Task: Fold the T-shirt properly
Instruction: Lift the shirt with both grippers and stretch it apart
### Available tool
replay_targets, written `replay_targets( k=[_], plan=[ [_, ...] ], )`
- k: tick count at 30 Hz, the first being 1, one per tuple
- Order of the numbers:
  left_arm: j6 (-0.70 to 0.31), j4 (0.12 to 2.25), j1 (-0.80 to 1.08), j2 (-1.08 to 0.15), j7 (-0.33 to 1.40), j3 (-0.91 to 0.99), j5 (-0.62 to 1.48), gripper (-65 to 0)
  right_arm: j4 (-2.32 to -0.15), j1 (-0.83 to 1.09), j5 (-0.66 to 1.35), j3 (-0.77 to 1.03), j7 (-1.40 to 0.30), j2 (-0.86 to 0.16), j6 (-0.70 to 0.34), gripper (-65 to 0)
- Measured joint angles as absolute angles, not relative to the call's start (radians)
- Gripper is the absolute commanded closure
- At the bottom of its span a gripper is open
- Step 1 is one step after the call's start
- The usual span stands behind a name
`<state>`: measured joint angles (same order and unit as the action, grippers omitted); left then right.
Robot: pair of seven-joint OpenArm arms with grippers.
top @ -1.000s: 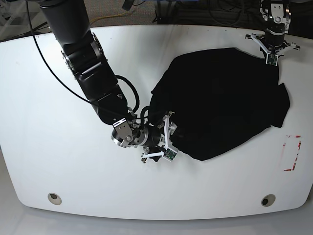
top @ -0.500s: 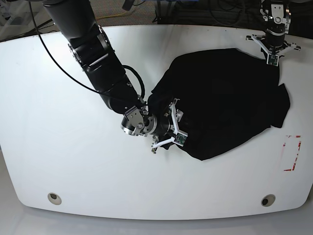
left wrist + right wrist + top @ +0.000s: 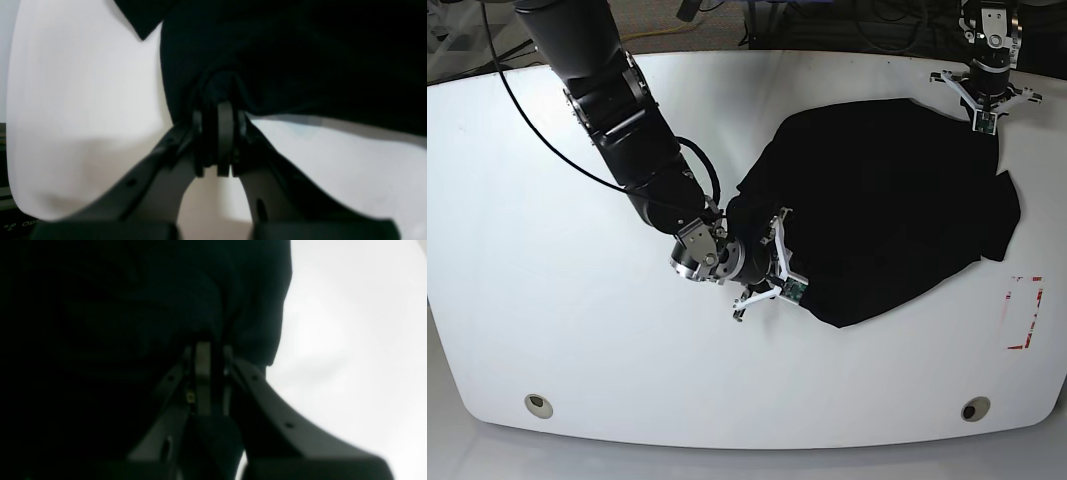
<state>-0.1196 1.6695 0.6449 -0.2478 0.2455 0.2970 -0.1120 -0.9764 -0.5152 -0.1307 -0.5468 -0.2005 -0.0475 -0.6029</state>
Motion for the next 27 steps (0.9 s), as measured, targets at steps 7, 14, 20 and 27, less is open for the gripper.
replay_targets(
  k=[7,14,20,27],
  plan=[
    [-0.120,1.672,0.645,-0.248,0.248,0.301,-0.112,0.0,-1.269,-0.420,-0.128,-0.536,-0.366,-0.124,-0.611,0.0],
    [-0.139,1.678,0.616,-0.218,0.303,0.409,-0.113,-0.1,-1.510,-0.384,-0.128,-0.326,-0.479,-0.149,-0.638,0.0],
    [-0.148,1.748,0.536,-0.175,0.427,0.505,-0.112,0.0,-1.557,-0.455,-0.129,-0.171,-0.569,-0.144,-0.715,0.0],
    [-0.143,1.909,0.390,-0.176,0.599,0.512,-0.112,0.0,-1.561,-0.604,-0.126,-0.105,-0.624,-0.144,-0.708,0.0]
  ],
)
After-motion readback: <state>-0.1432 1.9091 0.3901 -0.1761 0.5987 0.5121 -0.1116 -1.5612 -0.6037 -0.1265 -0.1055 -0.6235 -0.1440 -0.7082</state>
